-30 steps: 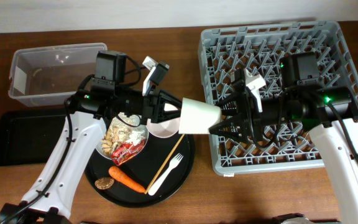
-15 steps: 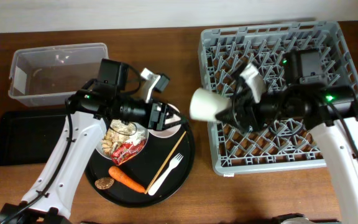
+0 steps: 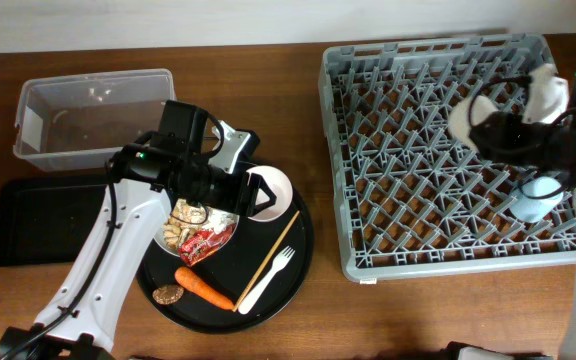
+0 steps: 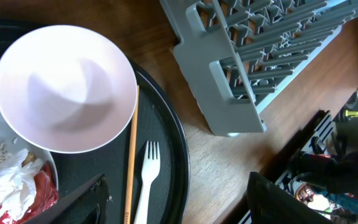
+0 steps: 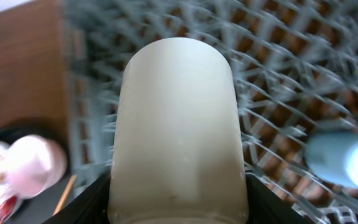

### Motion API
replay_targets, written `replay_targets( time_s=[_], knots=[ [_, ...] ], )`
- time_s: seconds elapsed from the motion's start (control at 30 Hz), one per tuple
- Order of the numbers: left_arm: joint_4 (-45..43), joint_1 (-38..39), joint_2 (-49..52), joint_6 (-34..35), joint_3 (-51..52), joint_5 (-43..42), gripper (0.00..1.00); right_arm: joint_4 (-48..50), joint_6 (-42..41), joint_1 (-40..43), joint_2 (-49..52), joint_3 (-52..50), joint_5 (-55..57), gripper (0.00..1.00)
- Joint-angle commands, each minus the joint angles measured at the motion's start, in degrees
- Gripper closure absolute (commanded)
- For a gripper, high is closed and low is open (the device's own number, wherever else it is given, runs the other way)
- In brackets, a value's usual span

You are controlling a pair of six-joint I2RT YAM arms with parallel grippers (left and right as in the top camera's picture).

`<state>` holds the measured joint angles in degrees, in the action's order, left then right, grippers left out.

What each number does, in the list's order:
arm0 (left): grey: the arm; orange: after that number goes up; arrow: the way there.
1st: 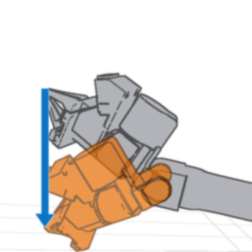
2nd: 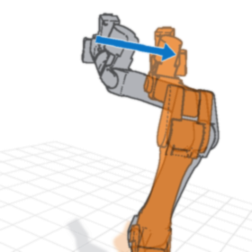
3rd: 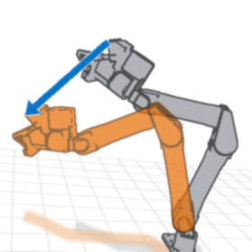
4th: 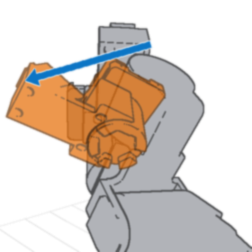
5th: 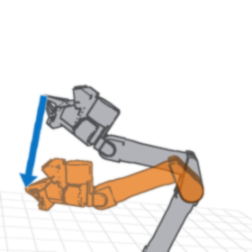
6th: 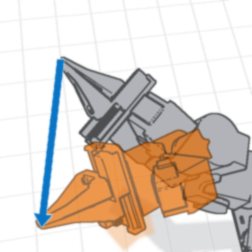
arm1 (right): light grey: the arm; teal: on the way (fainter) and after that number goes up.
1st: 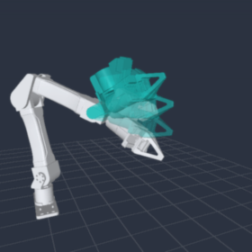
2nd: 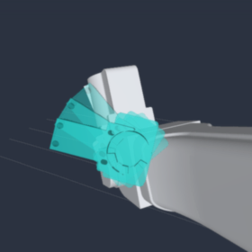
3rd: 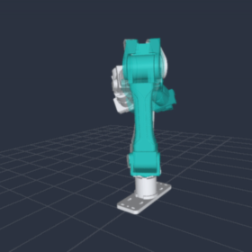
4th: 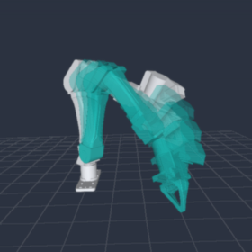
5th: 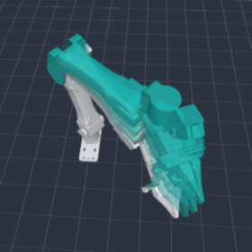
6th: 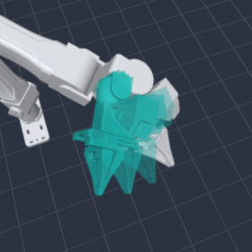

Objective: Sort waste into correct bins and load items into the dishwasher rack
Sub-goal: 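Place white paper cup in rack beside blue cup with right gripper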

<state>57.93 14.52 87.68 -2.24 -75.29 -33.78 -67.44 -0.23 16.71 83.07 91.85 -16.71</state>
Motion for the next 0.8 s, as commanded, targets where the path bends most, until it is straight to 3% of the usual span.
replay_targets(
  time_s=[0.0,0.3,0.77],
  knots=[
    [0.31,0.07,0.39,-1.09,-0.52,0.76,0.29,-0.07,-2.23,3.54,5.55,1.07,3.5,0.55],
    [0.85,0.07,0.39,-1.09,-0.52,0.79,0.3,-0.04,-3.3,4.85,16.85,1.07,17.57,0.56],
    [0.85,0.07,0.39,-1.09,-0.52,0.81,0.3,-5.92,-4.79,4.85,17.92,3.34,20.2,0.56]
  ],
)
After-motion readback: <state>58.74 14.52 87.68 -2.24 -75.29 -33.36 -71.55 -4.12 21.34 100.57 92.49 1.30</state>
